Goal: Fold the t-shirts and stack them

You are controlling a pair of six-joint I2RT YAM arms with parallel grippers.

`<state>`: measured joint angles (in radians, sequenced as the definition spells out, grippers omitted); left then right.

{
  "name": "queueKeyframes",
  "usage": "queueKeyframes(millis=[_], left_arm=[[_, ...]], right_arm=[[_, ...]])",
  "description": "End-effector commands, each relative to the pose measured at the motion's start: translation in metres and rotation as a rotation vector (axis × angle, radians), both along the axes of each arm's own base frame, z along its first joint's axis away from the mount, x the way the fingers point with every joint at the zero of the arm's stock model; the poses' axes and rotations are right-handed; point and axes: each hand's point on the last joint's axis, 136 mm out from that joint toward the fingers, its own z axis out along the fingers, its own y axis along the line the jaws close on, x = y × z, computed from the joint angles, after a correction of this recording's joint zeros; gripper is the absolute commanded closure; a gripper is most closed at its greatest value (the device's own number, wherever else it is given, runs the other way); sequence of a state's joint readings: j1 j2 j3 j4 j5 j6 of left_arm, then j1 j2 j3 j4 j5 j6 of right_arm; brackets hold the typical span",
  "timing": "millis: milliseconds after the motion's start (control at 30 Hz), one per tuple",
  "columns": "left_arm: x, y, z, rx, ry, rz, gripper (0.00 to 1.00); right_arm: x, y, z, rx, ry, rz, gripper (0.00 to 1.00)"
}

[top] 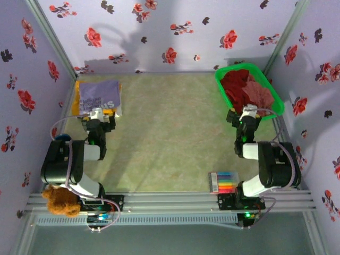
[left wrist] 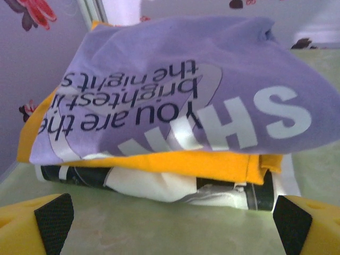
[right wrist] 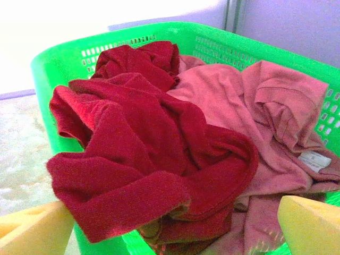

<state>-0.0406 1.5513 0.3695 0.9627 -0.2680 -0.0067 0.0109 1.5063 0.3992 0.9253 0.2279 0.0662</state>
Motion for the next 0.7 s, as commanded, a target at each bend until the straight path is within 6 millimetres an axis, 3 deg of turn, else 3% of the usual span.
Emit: queueKeyframes(millis=[0,667], left_arm=[[-0.0025,0.0089,-0.0027,-0.004,0.016,0.047,0.01],[-0.0025,0.0085,-0.0024,-0.003,0.014,0.049,0.00]], right_arm=[[-0.0044,0.0135,-0.0363,0.047,0.134,0.068,0.01],[-0.0031,0.0133,-0.0375,0.051,0.143,0.068,0.01]])
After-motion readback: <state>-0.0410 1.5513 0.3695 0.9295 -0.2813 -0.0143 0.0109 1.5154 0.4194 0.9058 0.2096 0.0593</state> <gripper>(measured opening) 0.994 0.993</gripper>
